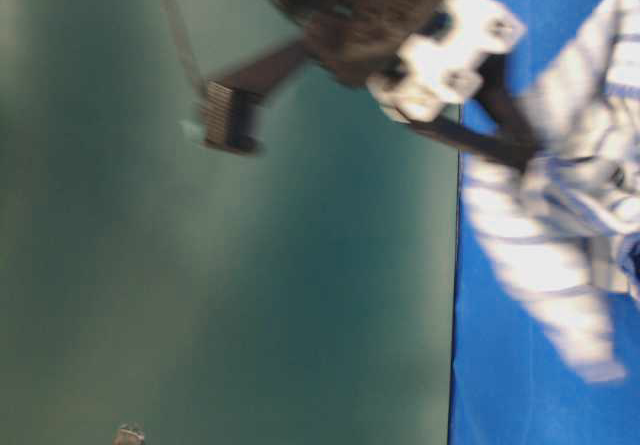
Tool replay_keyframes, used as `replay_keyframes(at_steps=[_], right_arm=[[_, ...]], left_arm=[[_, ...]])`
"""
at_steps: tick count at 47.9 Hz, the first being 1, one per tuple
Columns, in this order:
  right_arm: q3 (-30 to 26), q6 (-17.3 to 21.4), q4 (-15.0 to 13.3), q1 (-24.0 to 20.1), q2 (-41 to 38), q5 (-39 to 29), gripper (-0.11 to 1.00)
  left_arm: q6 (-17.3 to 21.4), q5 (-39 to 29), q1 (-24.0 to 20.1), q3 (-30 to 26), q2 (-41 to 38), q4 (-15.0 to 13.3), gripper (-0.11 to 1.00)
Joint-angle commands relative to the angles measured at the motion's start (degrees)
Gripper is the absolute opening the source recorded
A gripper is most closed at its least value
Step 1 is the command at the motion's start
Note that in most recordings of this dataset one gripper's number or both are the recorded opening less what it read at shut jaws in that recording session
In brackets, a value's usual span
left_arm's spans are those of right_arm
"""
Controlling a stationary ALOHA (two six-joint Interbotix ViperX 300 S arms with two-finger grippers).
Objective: Hand over the towel.
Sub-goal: 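Lower the towel onto the table with the right gripper, then open the right gripper and retract it to the right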
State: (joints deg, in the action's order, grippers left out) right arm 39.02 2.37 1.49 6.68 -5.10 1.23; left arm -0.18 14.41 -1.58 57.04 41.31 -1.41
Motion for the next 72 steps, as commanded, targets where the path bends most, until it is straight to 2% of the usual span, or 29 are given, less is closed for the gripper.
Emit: replay_keyframes(at_steps=[1, 27, 35, 39, 52, 65, 72], right_arm=[[-2.11, 0.18, 0.09, 0.09, -1.23, -0.35, 0.07], [-2.81, 1.32, 0.18, 0.09, -1.85, -2.64, 0.09], [-2.81, 2.2, 0.09, 0.09, 1.05, -4.83, 0.56], [-2.46, 2.2, 0.09, 0.09, 4.83, -6.24, 0.71], [-0.26, 2.11, -0.88, 0.0, 20.48, -3.87, 0.7], [6.33, 1.58, -3.25, -1.23, 33.93, 7.38, 0.7], [9.23, 1.58, -3.6, -1.41, 36.83, 11.07, 0.7]], left_arm=[[0.0, 0.44, 0.0, -0.88, 0.0, 0.0, 0.93], [0.0, 0.35, 0.0, -0.7, -0.09, 0.0, 0.93], [0.0, 0.35, 0.0, -0.7, -0.09, 0.0, 0.93], [0.0, 0.35, 0.0, -0.79, -0.09, 0.0, 0.93], [-0.09, 0.44, 0.0, -0.7, -0.09, 0.0, 0.93], [0.0, 0.44, 0.0, -0.7, -0.09, -0.09, 0.93], [0.0, 0.44, 0.0, -0.62, -0.09, 0.0, 0.93]])
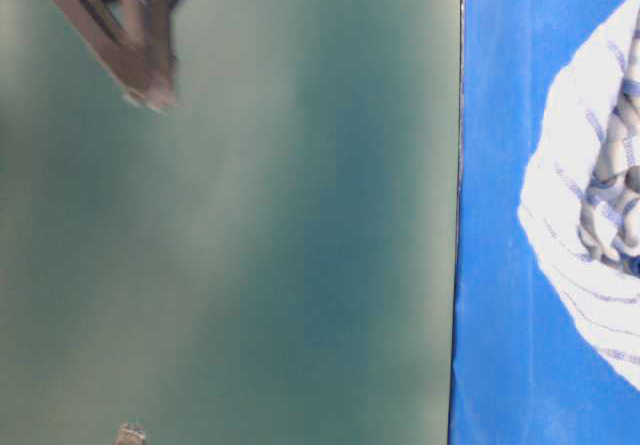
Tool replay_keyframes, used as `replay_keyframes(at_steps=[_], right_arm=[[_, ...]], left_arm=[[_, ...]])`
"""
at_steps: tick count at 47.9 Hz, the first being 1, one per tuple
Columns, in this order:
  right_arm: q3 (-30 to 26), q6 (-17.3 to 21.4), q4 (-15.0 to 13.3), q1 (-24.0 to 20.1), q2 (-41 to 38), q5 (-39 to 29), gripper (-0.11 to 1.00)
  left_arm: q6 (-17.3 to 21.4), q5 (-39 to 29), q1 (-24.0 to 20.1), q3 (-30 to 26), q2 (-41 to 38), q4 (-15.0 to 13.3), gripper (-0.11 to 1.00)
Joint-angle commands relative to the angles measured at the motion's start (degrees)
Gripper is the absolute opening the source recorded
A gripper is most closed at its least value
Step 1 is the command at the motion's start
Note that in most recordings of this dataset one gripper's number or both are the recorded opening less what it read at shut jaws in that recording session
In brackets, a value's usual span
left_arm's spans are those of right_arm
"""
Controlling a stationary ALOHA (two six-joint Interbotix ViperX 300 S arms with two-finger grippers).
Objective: Hand over the towel.
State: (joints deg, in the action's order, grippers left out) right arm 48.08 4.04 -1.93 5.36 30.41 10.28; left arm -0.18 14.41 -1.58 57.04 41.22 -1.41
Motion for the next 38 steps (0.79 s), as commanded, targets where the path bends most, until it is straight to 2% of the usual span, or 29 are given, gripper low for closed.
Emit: replay_keyframes(at_steps=[1, 24, 31, 38], right_arm=[[0.26, -0.18, -0.18, -0.18, 1.32, 2.29, 0.7], [0.88, -0.18, -0.26, -0.18, 1.14, 2.2, 0.7], [2.72, 0.0, -0.26, -0.09, 6.94, -0.79, 0.7], [5.71, 0.18, -0.26, -0.18, 16.79, -6.77, 0.7]], left_arm=[[-0.09, 0.44, 0.0, -0.62, 0.0, -0.09, 0.93], [0.09, -0.44, 0.0, -0.44, 0.35, 0.0, 0.92], [0.79, -3.34, 0.0, 0.09, 3.16, 0.0, 0.92], [0.88, -7.91, 0.0, 1.49, 8.44, 0.0, 0.92]])
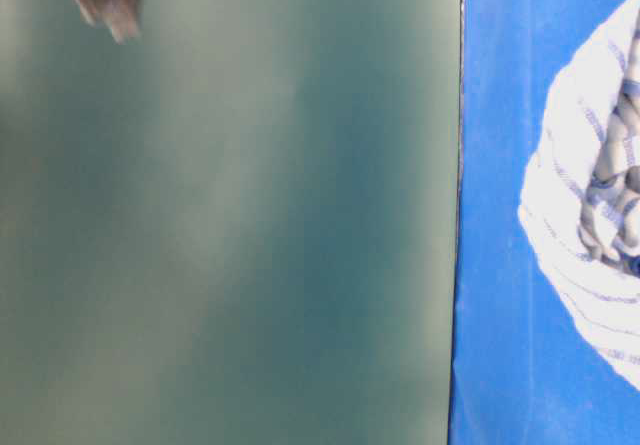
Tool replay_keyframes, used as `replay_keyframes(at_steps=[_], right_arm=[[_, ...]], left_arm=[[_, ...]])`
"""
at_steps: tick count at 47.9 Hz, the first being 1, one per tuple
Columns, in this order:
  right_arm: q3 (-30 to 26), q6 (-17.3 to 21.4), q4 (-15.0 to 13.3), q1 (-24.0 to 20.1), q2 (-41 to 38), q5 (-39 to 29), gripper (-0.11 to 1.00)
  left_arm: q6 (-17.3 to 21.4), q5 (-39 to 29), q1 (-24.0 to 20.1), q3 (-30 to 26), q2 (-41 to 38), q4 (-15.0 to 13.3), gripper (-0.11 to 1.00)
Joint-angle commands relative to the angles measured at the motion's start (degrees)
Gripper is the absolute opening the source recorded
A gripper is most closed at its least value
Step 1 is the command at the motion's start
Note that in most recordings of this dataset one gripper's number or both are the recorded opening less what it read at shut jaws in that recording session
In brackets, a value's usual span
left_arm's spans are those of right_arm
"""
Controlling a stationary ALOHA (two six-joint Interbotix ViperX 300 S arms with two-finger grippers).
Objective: Hand over the towel.
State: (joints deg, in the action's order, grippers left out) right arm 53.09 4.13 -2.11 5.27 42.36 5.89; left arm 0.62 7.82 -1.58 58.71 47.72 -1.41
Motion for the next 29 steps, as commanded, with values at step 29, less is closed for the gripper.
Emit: replay_keyframes(at_steps=[29], right_arm=[[26.63, 0.7, 0.35, -0.09, 34.45, -2.2, 0.69]], left_arm=[[0.0, -8.0, -1.93, 18.98, 29.18, 0.09, 0.92]])
